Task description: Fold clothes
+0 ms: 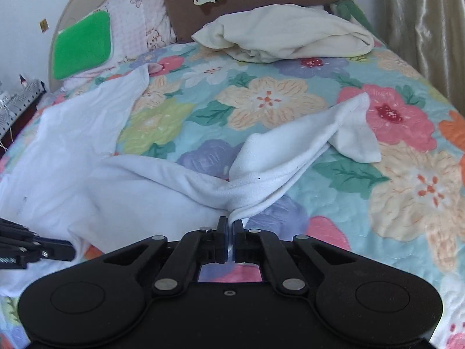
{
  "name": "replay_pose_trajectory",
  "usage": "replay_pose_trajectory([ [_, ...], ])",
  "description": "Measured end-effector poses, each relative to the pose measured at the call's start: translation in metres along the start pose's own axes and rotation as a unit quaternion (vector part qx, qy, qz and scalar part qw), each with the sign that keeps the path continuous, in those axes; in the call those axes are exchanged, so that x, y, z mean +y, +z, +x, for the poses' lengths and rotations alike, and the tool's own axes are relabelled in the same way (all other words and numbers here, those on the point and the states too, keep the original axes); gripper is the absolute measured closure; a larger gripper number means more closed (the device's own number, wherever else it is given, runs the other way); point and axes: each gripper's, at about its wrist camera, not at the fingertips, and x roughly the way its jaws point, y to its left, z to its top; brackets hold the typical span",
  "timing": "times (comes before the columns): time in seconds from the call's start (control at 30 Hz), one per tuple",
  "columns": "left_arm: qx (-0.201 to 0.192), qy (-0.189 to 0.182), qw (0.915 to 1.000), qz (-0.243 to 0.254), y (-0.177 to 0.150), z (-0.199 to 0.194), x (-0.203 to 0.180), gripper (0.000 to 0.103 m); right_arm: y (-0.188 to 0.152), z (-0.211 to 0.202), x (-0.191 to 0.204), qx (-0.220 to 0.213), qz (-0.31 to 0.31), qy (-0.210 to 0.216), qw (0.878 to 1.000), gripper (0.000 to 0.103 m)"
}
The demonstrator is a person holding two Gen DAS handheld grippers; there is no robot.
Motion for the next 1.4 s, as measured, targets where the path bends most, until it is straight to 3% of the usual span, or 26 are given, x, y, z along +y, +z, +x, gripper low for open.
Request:
replay_pose_trajectory([
  [0.13, -0.033, -0.019, 0.9987, 0.035, -0.001, -0.01, -0.013, 0.077, 0.015, -0.018, 0.009, -0.031, 0.052, 0.103, 0.993, 0.098],
  [0.2, -0.043, -0.026, 0.9972, 0.055, -0.001, -0.01, -0.02, 0.075, 0.021, -0.019, 0.02, -0.033, 0.065, 0.145, 0.987, 0.098],
  [0.27, -0.052, -0.021, 0.9959, 0.07, -0.001, -0.005, -0.026, 0.062, 0.022, -0.013, 0.03, -0.016, 0.078, 0.191, 0.978, 0.098],
  [0.3, -0.058, -0.014, 0.9953, 0.076, -0.002, -0.001, -0.028, 0.049, 0.022, -0.011, 0.035, -0.007, 0.085, 0.215, 0.973, 0.098],
  [0.33, -0.049, 0.009, 0.9956, 0.079, -0.001, 0.004, -0.028, 0.046, 0.02, -0.007, 0.038, -0.001, 0.087, 0.229, 0.97, 0.098],
  [0.37, -0.038, 0.033, 0.9955, 0.081, 0.0, 0.01, -0.029, 0.047, 0.017, -0.004, 0.039, 0.005, 0.085, 0.228, 0.97, 0.098],
  [0.4, -0.027, 0.057, 0.9946, 0.083, 0.001, 0.015, -0.029, 0.07, 0.014, -0.001, 0.04, 0.011, 0.083, 0.225, 0.971, 0.098],
  [0.43, -0.016, 0.081, 0.993, 0.085, 0.002, 0.02, -0.03, 0.101, 0.011, 0.002, 0.039, 0.02, 0.085, 0.219, 0.972, 0.098],
  [0.63, -0.058, 0.059, 0.9965, -0.014, 0.013, -0.021, 0.009, 0.1, 0.001, 0.007, 0.023, 0.034, 0.087, 0.163, 0.982, 0.092],
  [0.7, -0.07, 0.057, 0.9952, -0.037, 0.014, -0.033, 0.02, 0.1, 0.0, 0.008, 0.013, 0.035, 0.098, 0.129, 0.986, 0.08],
  [0.77, -0.067, 0.056, 0.9943, -0.062, 0.013, -0.036, 0.032, 0.1, -0.001, 0.009, 0.003, 0.036, 0.109, 0.096, 0.989, 0.057],
  [0.83, -0.052, 0.071, 0.9931, -0.078, 0.01, -0.03, 0.039, 0.1, -0.004, 0.01, -0.018, 0.05, 0.164, 0.071, 0.983, 0.053],
  [0.9, -0.027, 0.091, 0.9914, -0.09, 0.009, -0.019, 0.044, 0.1, -0.01, 0.009, -0.042, 0.054, 0.224, 0.06, 0.971, 0.053],
  [1.03, -0.022, 0.092, 0.9897, -0.108, 0.006, -0.014, 0.049, 0.1, -0.02, 0.007, -0.074, 0.017, 0.334, 0.075, 0.939, 0.051],
  [1.2, -0.018, 0.085, 0.9887, -0.122, 0.006, -0.013, 0.055, 0.099, -0.022, 0.013, -0.079, -0.012, 0.351, 0.057, 0.935, 0.049],
  [1.27, -0.01, 0.086, 0.9902, -0.11, 0.005, -0.009, 0.056, 0.097, -0.02, 0.021, -0.085, -0.02, 0.375, 0.064, 0.924, 0.048],
  [1.33, -0.012, 0.091, 0.9907, -0.1, 0.005, -0.009, 0.053, 0.096, -0.011, 0.031, -0.085, -0.031, 0.364, 0.069, 0.928, 0.049],
  [1.37, -0.013, 0.093, 0.9909, -0.096, 0.004, -0.009, 0.051, 0.096, -0.006, 0.037, -0.085, -0.036, 0.356, 0.071, 0.931, 0.061],
  [1.4, -0.015, 0.096, 0.9911, -0.091, 0.004, -0.009, 0.05, 0.096, 0.001, 0.038, -0.079, -0.039, 0.327, 0.062, 0.942, 0.079],
])
